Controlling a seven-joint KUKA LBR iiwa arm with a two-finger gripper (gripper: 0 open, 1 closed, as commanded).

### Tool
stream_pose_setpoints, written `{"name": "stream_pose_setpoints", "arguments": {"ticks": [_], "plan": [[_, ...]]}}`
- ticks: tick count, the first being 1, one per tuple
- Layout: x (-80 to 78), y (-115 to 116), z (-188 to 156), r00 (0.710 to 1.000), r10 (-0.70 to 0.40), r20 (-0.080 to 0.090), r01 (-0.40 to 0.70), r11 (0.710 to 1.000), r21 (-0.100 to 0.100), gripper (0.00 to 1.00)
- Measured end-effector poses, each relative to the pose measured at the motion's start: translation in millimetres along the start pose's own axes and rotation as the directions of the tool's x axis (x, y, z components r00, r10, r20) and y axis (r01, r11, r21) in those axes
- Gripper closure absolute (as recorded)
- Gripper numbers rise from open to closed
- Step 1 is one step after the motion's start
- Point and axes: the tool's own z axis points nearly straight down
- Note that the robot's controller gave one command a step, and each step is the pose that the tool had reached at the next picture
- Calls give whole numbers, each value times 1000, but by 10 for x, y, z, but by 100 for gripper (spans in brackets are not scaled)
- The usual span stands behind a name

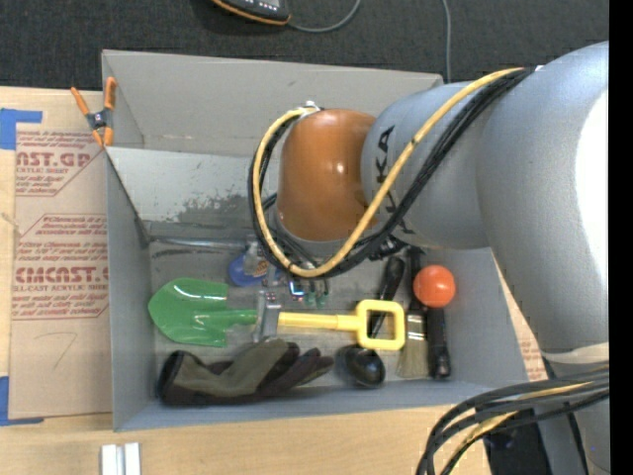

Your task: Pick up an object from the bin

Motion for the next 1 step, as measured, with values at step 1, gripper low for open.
{"name": "stream_pose_setpoints", "arguments": {"ticks": [1], "plan": [[0,0,1,1000,0,0,0,1000,0,0]]}}
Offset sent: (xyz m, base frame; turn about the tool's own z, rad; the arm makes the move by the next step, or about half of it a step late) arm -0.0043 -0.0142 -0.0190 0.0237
